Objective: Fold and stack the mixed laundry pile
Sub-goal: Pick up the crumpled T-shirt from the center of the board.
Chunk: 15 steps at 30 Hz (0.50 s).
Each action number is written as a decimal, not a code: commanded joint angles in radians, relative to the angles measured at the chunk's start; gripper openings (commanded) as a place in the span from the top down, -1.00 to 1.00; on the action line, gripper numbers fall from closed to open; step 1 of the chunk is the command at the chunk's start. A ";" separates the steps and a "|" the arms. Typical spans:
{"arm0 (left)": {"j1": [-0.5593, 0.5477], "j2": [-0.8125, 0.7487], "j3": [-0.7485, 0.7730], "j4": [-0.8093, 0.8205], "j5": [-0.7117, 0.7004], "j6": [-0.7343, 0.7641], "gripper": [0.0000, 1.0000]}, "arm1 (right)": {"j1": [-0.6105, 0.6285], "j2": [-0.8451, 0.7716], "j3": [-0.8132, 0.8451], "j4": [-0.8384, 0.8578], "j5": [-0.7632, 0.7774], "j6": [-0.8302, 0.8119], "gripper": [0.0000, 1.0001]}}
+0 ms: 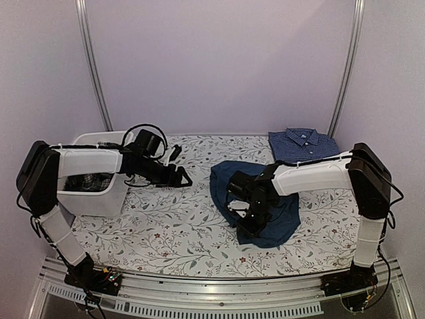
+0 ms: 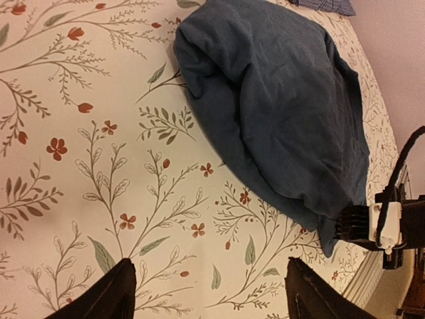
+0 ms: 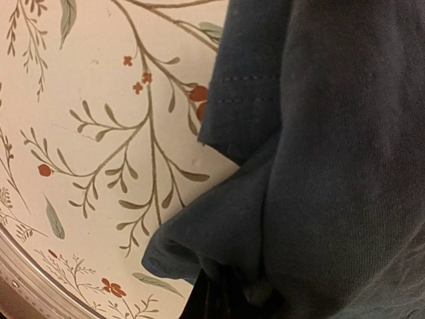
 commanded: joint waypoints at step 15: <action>-0.219 0.009 -0.108 0.336 -0.064 0.141 -0.56 | -0.164 -0.312 0.457 -0.082 0.065 -0.013 1.00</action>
